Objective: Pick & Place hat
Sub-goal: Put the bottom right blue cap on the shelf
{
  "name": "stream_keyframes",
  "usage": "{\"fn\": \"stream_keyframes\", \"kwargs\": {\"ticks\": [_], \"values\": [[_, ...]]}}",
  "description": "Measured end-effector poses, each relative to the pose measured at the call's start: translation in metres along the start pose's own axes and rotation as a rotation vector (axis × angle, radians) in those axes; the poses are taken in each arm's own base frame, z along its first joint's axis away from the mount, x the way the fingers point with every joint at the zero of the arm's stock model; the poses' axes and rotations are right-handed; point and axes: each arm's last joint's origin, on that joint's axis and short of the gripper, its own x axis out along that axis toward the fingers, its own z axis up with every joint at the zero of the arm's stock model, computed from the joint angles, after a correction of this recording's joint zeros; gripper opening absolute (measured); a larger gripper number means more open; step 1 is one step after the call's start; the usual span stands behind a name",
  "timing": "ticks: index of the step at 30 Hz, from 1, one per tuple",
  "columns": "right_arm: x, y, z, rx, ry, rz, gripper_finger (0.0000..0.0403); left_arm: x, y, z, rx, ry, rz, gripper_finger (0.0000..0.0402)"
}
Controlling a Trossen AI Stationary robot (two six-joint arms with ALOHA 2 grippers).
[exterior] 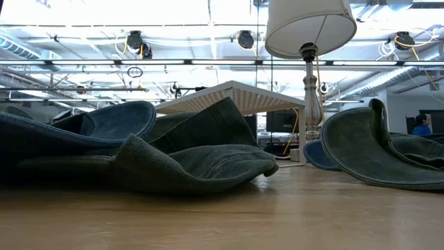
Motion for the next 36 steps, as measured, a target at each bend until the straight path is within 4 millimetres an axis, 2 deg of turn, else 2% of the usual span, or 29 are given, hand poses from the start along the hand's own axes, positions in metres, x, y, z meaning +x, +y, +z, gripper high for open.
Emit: {"fn": "stream_keyframes", "kwargs": {"ticks": [5,8,10,15,16,22,30,36], "values": [[0.000,0.000,0.000,-0.002,0.003,-0.005,0.0000,0.005,0.002,-0.002,-0.007,0.015,0.005,0.0213],[0.001,-0.001,0.000,-0.003,0.005,-0.012,0.0000,0.005,0.003,-0.002,-0.019,0.016,0.007,0.0194],[0.002,-0.002,-0.001,-0.002,0.007,-0.017,0.0000,0.004,0.003,-0.002,-0.037,0.012,0.009,0.0162],[0.002,-0.002,-0.001,-0.003,0.009,-0.016,0.0002,0.001,0.009,0.000,-0.091,0.015,0.039,0.0046],[0.002,-0.001,-0.001,-0.003,0.008,-0.015,0.0002,0.000,0.011,0.000,-0.097,0.019,0.046,0.0032],[-0.002,0.005,0.001,0.065,-0.009,0.016,0.0018,-0.013,0.022,0.001,-0.128,0.025,0.142,0.0032],[-0.014,0.019,0.004,0.358,-0.008,0.097,0.0094,-0.039,0.033,0.002,-0.012,0.033,0.344,0.0031],[-0.020,0.029,0.009,0.429,-0.032,0.291,0.0130,-0.044,0.036,0.006,0.111,-0.016,0.499,0.0031]]}}
